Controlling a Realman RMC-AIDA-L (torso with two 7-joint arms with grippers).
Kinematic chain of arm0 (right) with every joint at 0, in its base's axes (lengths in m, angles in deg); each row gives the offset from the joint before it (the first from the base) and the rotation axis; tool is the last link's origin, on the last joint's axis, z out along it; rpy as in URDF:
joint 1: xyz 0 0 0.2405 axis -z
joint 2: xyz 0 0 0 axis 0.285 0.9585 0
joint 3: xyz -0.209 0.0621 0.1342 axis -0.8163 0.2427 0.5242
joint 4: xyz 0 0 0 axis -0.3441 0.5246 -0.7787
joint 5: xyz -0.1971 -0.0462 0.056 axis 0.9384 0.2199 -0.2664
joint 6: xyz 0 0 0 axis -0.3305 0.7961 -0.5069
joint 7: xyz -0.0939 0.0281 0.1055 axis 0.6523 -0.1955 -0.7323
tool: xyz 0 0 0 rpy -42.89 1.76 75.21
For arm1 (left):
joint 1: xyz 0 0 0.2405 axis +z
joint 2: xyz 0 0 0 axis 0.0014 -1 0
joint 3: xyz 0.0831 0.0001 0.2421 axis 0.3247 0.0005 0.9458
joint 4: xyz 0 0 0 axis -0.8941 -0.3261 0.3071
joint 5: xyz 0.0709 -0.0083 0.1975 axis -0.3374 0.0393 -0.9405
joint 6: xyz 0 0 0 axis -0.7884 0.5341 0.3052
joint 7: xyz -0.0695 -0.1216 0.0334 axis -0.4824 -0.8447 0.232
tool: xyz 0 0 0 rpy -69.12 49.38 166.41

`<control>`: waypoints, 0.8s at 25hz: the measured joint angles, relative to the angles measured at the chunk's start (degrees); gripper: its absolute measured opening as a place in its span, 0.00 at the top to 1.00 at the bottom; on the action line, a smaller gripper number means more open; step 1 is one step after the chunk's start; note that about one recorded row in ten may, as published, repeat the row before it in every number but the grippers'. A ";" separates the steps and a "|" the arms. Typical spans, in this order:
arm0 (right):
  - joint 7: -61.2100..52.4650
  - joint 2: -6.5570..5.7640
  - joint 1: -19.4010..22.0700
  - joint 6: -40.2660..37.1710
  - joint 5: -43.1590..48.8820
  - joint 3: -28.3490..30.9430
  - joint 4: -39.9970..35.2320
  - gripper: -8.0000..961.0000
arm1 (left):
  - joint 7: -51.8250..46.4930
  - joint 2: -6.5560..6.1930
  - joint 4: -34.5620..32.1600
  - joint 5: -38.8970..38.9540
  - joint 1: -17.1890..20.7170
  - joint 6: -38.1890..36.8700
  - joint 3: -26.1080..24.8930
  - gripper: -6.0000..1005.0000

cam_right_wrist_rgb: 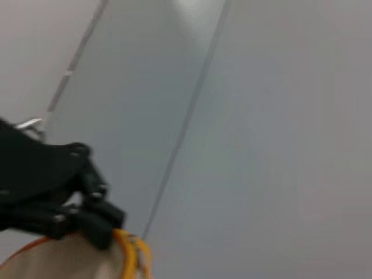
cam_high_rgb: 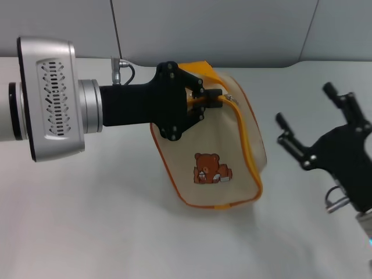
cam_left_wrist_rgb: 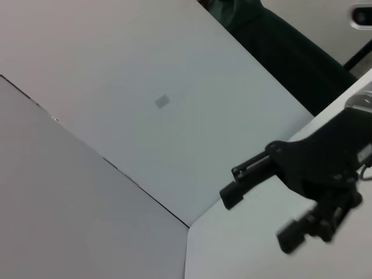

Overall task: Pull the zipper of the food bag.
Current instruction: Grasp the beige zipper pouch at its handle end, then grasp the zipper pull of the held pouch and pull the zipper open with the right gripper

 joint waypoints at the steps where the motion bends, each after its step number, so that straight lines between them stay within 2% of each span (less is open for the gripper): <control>1: 1.70 0.00 -0.15 0.32 0.77 0.00 0.24 0.12 | -0.01 0.00 0.14 0.21 0.22 -0.12 0.02 0.91; 6: 13.55 0.00 -2.35 4.78 2.93 0.31 5.00 0.12 | -0.20 0.00 0.68 2.58 1.47 -0.20 1.65 0.91; 12: 18.46 -0.01 -3.70 5.82 3.09 0.20 7.93 0.12 | -2.06 0.00 3.11 4.52 1.45 0.09 2.78 0.92; 20: 19.45 0.00 -4.36 4.37 3.88 0.53 8.97 0.12 | -2.49 0.08 4.28 5.27 1.11 1.56 4.25 0.92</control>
